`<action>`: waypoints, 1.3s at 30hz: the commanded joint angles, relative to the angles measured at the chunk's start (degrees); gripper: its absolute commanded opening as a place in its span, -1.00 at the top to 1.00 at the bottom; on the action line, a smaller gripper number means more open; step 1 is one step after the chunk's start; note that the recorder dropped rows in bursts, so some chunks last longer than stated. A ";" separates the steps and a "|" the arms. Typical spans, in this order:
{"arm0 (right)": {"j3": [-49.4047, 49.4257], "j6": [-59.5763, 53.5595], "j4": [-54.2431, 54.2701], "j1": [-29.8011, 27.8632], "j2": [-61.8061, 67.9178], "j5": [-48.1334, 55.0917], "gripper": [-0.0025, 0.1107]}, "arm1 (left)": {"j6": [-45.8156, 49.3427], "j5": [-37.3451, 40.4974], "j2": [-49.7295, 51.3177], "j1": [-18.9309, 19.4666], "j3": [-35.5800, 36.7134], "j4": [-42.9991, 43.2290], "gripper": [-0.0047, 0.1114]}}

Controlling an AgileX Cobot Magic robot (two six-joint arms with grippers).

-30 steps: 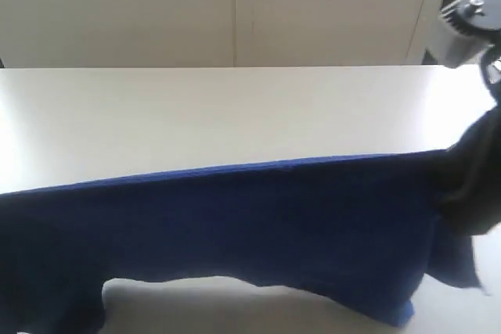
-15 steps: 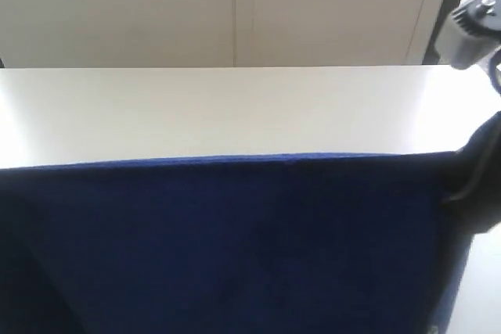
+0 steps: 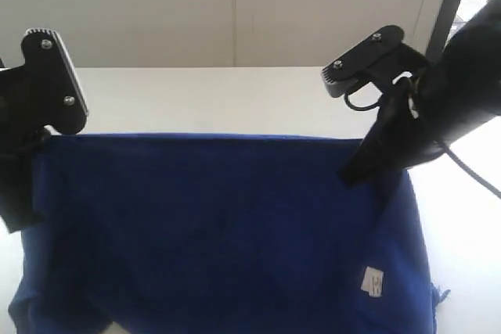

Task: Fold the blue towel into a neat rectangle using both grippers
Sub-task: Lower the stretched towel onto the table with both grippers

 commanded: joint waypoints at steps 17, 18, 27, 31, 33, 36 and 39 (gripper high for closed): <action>0.43 41.88 -56.93 -1.72 18.12 -3.09 -0.35 | -39.12 -4.88 27.04 19.23 -2.35 43.06 -0.20; 0.43 42.75 -57.43 -1.72 18.12 -1.85 -0.40 | -39.72 -4.12 27.04 19.23 -2.89 43.16 -0.30; -0.79 44.45 -56.20 -1.72 16.64 1.07 -0.30 | -44.87 0.29 22.85 18.07 -5.90 39.38 -0.37; -0.79 44.37 -62.15 -1.72 17.15 -0.66 -0.40 | -44.45 -4.01 20.54 16.09 -5.90 33.15 -0.18; -1.33 44.37 -67.47 -1.72 17.79 0.94 -0.50 | -44.33 -4.78 20.16 14.71 -5.90 30.45 -0.01; -3.75 46.32 -70.67 -1.72 18.81 8.57 -0.54 | -44.33 -4.83 20.01 13.32 -5.54 25.75 0.27; -5.18 47.31 -72.83 -1.72 18.93 13.34 -0.54 | -44.33 -4.83 20.01 13.06 -5.54 21.29 0.54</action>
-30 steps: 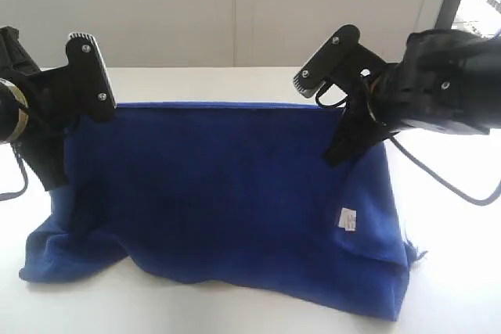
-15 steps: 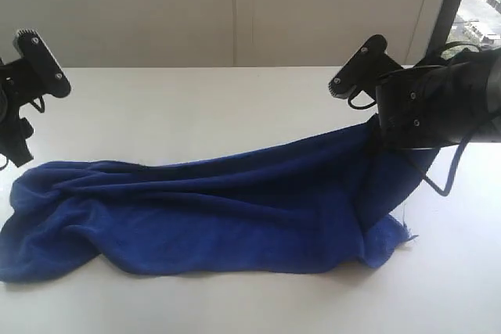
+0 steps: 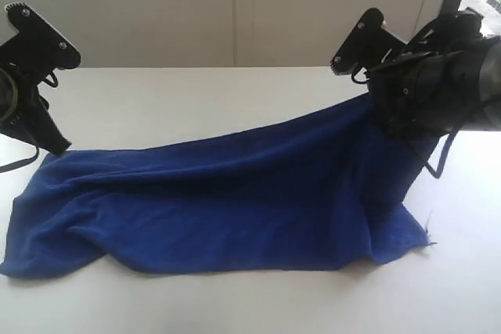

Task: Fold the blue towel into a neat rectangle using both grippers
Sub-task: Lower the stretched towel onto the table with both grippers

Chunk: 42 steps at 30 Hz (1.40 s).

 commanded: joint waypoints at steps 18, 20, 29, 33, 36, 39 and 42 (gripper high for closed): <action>-3.31 1.86 0.60 -0.37 -0.13 5.13 -0.54 | 33.41 2.79 2.86 -0.73 0.29 -48.22 0.92; -3.31 1.97 0.88 -0.37 -0.13 4.35 -0.54 | 34.20 0.81 6.55 -0.73 1.66 -48.98 0.92; -3.31 3.28 0.43 -2.65 -0.02 0.32 -0.54 | 35.79 4.43 18.60 -0.73 3.66 -44.44 0.92; -3.31 4.17 0.96 -6.61 -0.02 -1.70 -0.54 | 35.41 11.81 19.16 -0.73 3.54 -38.92 0.92; -3.31 7.43 1.44 -9.42 -0.02 -7.75 -0.54 | 35.41 12.45 19.16 -0.73 3.54 -38.92 0.92; -3.31 10.19 -1.81 -13.42 0.46 -14.75 -0.54 | 35.51 13.51 19.16 -0.73 3.54 -38.79 0.92; -3.72 11.66 -3.19 -16.61 2.99 -17.91 -0.54 | 35.51 13.75 19.16 -0.52 3.54 -38.79 0.92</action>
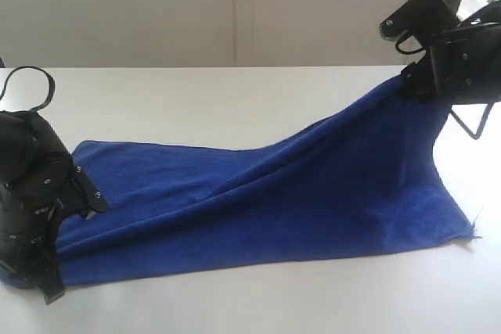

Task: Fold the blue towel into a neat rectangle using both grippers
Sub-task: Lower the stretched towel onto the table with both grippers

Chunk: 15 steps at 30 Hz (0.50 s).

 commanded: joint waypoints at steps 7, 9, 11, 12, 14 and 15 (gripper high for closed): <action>-2.87 4.66 0.46 -5.01 8.59 -1.70 -0.54 | -0.09 -0.33 0.65 0.27 0.82 -1.00 0.92; -2.87 4.99 0.89 -5.01 8.83 -1.99 -0.53 | -0.09 -1.05 0.65 0.27 0.82 -1.00 0.92; -2.87 4.99 2.29 -5.01 8.59 -3.46 -0.53 | -0.09 -1.65 0.65 0.27 0.82 -1.00 0.92; -2.87 4.99 3.21 -5.01 8.24 -3.73 -0.53 | -0.09 -1.93 0.65 0.27 0.82 -1.00 0.92; -2.87 4.57 6.49 -4.89 7.45 -3.86 -0.52 | -0.09 -2.16 0.65 0.27 0.82 -1.00 0.92; -2.87 3.10 9.30 -4.89 6.88 -3.86 -0.49 | -0.09 -2.29 0.65 0.27 0.82 -1.00 0.92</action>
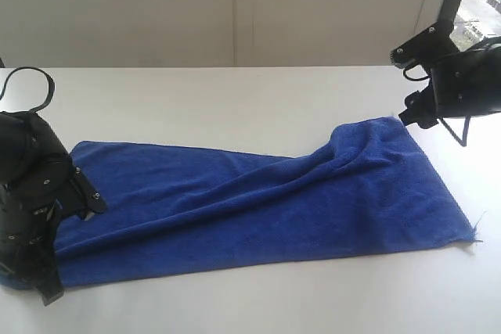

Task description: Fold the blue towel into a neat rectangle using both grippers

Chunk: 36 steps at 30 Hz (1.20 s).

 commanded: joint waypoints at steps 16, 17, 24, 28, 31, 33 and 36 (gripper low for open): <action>5.14 -49.85 61.36 -0.18 -5.75 13.80 0.96 | -3.46 -3.47 -15.26 0.16 -0.81 -4.49 0.92; 6.08 -50.52 62.18 -0.18 -5.75 12.90 0.96 | -3.46 -2.94 -16.99 0.16 -0.81 -5.42 0.92; 10.94 -52.34 65.10 -0.18 -5.75 10.37 0.96 | -1.30 0.93 -28.85 0.16 -0.81 -6.78 0.92; 12.83 -51.99 65.22 -0.18 -5.65 6.57 0.96 | -1.30 2.55 -33.28 0.16 -0.68 -6.89 0.92; 13.14 -51.99 65.09 -0.18 -5.65 6.38 0.96 | -1.15 1.78 -35.29 0.16 0.48 -6.89 0.92; 13.14 -51.99 64.53 -0.18 -5.65 7.06 0.96 | -1.15 0.45 -35.93 0.16 1.56 -6.73 0.92; 13.14 -51.99 63.97 -0.18 -5.65 9.55 0.96 | -1.15 -2.14 -36.35 0.16 2.84 -6.73 0.92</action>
